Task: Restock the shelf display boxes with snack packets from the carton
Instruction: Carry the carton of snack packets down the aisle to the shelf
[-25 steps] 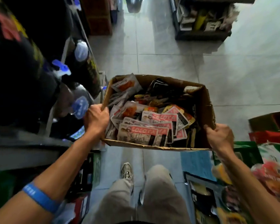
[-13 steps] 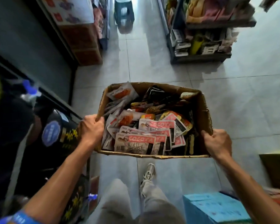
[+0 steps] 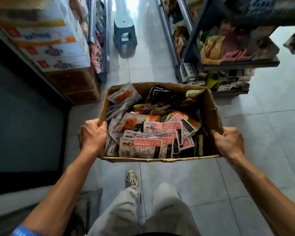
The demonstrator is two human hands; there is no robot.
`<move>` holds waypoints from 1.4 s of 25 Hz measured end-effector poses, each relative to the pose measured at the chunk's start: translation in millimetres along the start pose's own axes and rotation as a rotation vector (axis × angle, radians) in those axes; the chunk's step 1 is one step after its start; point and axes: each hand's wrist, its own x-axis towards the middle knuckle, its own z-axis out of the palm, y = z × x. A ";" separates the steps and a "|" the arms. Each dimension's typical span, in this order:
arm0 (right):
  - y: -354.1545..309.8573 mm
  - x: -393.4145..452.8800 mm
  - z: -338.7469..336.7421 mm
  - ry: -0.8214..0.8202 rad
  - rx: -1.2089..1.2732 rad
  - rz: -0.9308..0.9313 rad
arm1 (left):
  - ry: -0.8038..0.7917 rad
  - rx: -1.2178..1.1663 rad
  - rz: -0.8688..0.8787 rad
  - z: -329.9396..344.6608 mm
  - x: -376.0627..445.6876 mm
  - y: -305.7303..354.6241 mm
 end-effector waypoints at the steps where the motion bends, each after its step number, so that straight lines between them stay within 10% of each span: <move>1: -21.0 27.5 0.7 0.009 0.002 0.007 | -0.008 0.004 0.010 -3.1 32.9 20.8; 35: -626.7 1046.9 126.8 -0.090 0.033 0.058 | -0.038 -0.130 -0.077 158.0 1052.9 572.5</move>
